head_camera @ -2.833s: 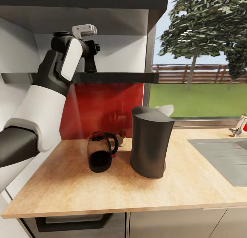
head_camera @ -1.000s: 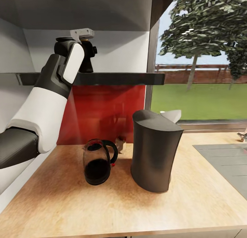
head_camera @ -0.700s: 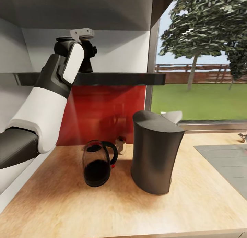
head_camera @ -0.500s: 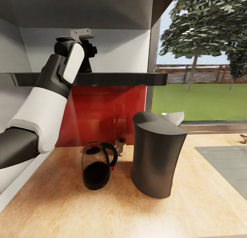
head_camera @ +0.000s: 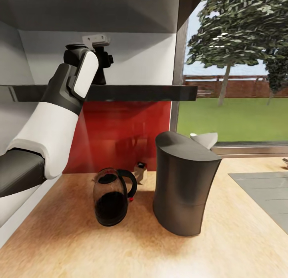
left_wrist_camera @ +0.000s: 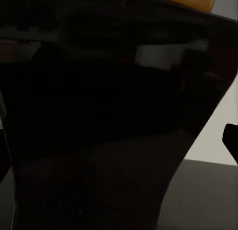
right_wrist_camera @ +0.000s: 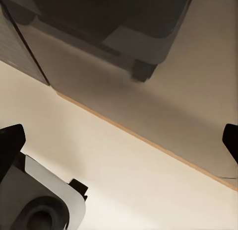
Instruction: Set up a coffee station on the kitchen countertop: keep the coffee maker on the countertop, move the bottle of coffee from the kitchen shelf to the counter next to the coffee maker, place a paper coffee filter on top of the coffee maker, put the saucer next to the coffee maker with the coffee cup on the saucer, and place the electric kettle next to the coffee maker.
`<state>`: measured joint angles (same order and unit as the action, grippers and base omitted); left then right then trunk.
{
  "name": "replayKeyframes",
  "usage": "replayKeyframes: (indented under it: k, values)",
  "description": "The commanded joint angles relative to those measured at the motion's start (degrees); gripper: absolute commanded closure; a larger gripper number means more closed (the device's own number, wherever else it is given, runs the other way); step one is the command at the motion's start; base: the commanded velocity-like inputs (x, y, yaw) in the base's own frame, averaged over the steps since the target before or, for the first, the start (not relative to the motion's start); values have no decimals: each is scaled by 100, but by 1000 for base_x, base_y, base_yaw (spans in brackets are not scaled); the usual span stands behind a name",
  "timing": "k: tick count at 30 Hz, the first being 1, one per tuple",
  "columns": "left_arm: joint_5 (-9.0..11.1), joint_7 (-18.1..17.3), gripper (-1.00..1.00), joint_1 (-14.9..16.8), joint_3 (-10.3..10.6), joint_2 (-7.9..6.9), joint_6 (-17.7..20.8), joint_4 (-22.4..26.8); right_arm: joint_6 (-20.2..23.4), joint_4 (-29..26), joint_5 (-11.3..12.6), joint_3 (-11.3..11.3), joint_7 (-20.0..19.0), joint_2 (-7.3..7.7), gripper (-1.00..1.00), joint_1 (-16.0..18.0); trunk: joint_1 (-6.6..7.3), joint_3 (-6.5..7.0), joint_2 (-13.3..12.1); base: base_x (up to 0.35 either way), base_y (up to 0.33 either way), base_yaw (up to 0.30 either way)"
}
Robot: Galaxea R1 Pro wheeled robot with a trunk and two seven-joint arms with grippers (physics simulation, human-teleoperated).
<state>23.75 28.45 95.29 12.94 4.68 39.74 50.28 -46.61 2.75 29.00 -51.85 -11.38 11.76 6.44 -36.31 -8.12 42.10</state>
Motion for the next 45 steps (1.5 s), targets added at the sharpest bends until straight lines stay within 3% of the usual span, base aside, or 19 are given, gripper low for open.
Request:
replayKeyframes:
  k: [1, 10, 11, 38, 45]
  values:
    - [60, 55, -100, 7, 13, -3, 7, -1, -23, 15, 61, -27, -48, -3, -100, 6, -2, -10, 7, 28, 0, 0]
    - [60, 55, -100, 7, 10, -3, 7, -20, -23, 15, 61, -27, -48, 0, -100, 6, -2, -10, 7, 7, 0, 0]
    - [60, 55, 100, 7, 12, -3, 7, -22, -23, 15, 61, -27, -48, 1, -100, 6, -2, -10, 7, 1, 0, 0]
    - [60, 58, 100, 7, 58, -3, 20, 71, -23, 15, 61, -27, -48, 2, -100, 6, -2, -10, 7, 0, 0, 0]
    - [43, 55, 100, 7, 83, 13, 108, 527, -23, 15, 61, -27, -48, 2, -100, 6, -2, -10, 7, 0, 0, 0]
